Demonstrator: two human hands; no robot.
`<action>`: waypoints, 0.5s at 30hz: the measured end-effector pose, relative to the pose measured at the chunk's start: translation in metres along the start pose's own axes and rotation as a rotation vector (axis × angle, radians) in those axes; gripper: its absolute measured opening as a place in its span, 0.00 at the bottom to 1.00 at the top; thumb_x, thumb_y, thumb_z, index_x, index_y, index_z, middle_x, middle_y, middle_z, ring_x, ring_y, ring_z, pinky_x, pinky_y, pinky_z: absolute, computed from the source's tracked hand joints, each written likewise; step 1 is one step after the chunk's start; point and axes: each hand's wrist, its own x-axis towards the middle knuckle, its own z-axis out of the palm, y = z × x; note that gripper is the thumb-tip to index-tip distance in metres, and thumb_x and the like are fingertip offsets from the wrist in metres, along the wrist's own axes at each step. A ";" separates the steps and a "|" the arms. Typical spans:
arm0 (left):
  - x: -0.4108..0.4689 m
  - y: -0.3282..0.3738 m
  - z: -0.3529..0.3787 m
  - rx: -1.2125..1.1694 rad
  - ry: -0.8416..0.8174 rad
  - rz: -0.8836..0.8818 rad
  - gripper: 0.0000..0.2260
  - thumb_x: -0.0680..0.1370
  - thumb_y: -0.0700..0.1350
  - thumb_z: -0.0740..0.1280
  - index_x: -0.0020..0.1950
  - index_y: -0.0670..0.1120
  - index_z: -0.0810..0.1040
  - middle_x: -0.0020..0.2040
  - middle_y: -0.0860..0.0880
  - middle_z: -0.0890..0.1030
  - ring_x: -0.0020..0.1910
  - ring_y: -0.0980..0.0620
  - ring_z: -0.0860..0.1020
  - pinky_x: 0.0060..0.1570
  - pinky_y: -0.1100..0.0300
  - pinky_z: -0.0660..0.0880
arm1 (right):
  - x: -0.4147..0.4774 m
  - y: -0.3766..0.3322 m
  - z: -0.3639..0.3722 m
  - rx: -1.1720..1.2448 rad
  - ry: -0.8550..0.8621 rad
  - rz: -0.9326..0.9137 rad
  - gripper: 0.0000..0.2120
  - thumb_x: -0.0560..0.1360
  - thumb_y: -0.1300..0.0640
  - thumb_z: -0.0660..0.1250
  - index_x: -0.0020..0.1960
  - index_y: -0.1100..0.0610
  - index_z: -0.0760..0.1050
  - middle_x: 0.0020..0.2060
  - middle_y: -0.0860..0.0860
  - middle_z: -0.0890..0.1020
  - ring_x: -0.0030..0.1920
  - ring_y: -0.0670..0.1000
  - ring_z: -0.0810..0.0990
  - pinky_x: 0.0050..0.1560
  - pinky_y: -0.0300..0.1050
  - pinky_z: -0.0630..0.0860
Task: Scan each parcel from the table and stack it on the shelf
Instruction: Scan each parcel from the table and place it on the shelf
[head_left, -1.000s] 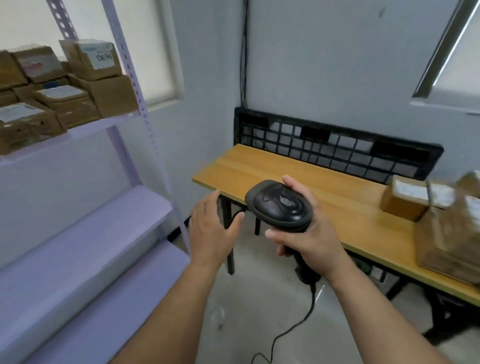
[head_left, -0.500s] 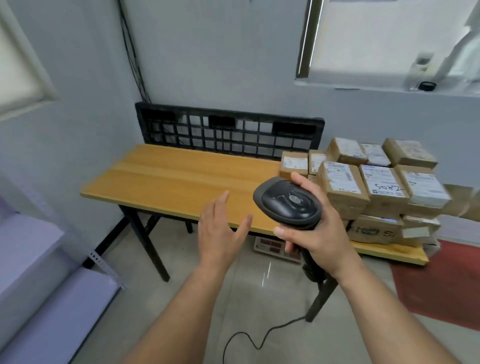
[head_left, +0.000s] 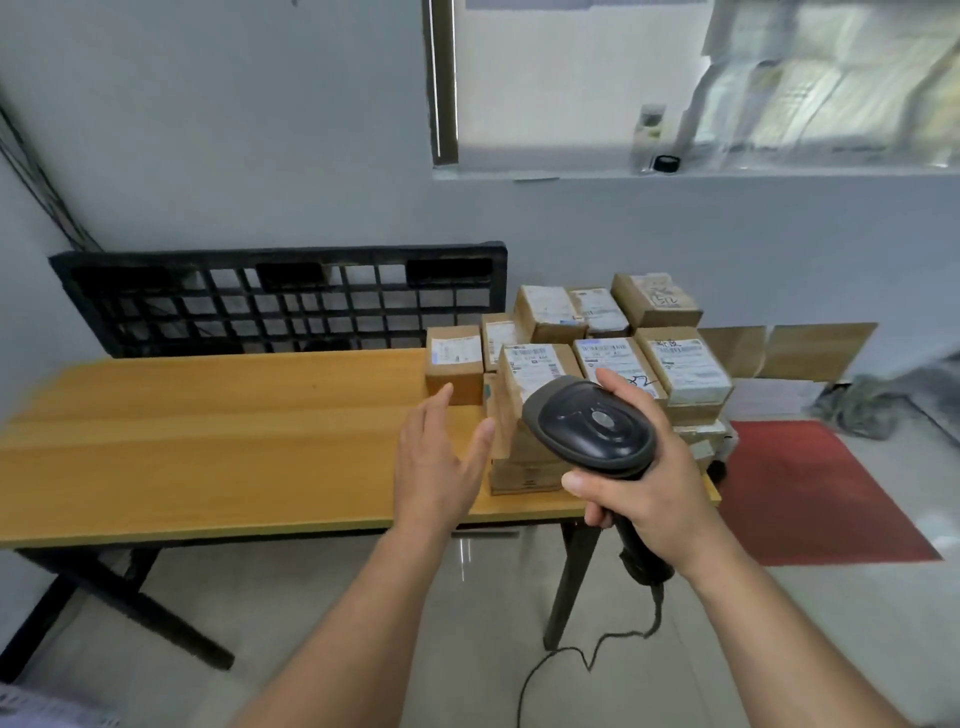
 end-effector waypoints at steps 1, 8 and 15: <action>0.007 0.001 0.005 -0.011 -0.016 -0.001 0.28 0.79 0.57 0.61 0.77 0.50 0.59 0.74 0.50 0.63 0.73 0.53 0.60 0.69 0.57 0.61 | 0.005 0.001 -0.005 -0.010 0.015 0.008 0.42 0.64 0.64 0.79 0.67 0.33 0.68 0.57 0.54 0.80 0.28 0.59 0.80 0.29 0.48 0.78; 0.053 0.002 0.030 -0.048 -0.103 -0.031 0.28 0.80 0.58 0.59 0.77 0.51 0.57 0.75 0.51 0.62 0.73 0.53 0.61 0.69 0.54 0.64 | 0.043 0.014 -0.022 -0.064 0.105 0.049 0.41 0.66 0.69 0.77 0.65 0.32 0.69 0.52 0.59 0.81 0.26 0.59 0.79 0.30 0.47 0.78; 0.085 -0.006 0.052 -0.079 -0.220 -0.056 0.29 0.80 0.59 0.59 0.78 0.51 0.56 0.76 0.50 0.61 0.72 0.52 0.62 0.69 0.53 0.65 | 0.067 0.037 -0.024 -0.090 0.193 0.142 0.42 0.66 0.70 0.77 0.63 0.30 0.69 0.51 0.57 0.81 0.26 0.58 0.78 0.28 0.47 0.76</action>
